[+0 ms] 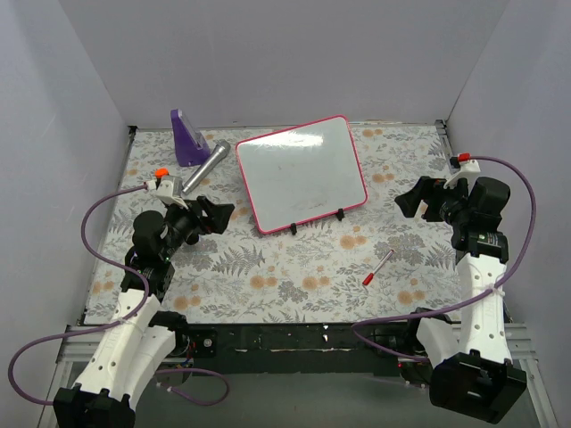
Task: Write a sentence on the whiteboard
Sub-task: Open the whiteboard marker at the center of the board.
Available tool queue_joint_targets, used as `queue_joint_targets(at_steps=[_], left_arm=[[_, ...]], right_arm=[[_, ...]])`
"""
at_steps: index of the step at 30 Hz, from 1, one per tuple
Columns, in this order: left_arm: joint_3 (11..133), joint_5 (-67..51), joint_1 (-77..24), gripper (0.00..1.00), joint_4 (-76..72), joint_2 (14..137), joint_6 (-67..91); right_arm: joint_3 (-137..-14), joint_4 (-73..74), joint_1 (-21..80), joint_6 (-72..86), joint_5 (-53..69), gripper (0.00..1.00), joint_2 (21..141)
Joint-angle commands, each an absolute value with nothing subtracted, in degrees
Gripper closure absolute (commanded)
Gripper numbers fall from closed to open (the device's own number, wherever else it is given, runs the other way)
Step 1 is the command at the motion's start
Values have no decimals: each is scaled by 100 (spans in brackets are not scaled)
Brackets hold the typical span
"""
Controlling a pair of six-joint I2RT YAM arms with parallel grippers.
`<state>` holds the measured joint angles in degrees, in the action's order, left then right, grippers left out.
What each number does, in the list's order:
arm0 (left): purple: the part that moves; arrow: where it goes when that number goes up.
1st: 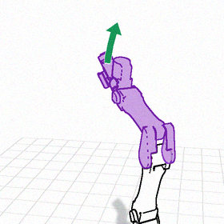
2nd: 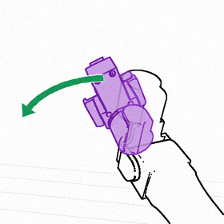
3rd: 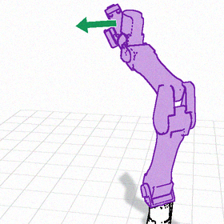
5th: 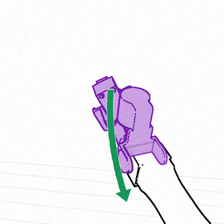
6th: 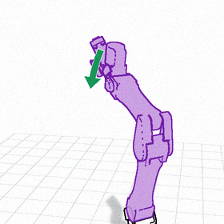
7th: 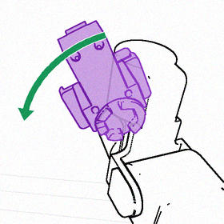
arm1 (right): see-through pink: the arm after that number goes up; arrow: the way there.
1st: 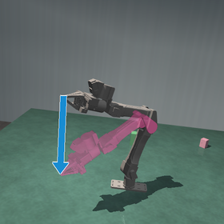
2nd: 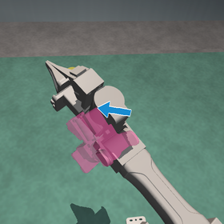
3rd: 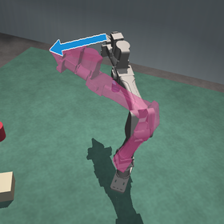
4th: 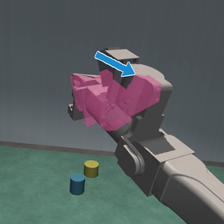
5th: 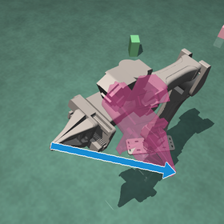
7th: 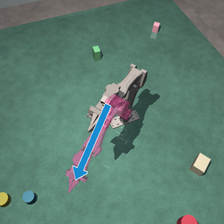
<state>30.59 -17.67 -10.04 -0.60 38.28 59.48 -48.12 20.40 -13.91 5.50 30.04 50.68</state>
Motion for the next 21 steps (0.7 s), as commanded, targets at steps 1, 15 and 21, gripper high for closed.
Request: queue_joint_targets(at_steps=[1, 15, 21], left_arm=[[2988, -2065, -1046, 2, -228, 3814, 5924], [3032, -2197, -1415, 2, -167, 3972, 5845], [3041, -2118, -1468, 2, -114, 3981, 5810]], right_arm=[[-4895, 1837, -1415, 563, 2962, 2, 4939], [-5123, 3899, -1319, -4380, 5642, 2, 4992], [-4923, 7505, -1240, -10715, 5592, 2, 5273]])
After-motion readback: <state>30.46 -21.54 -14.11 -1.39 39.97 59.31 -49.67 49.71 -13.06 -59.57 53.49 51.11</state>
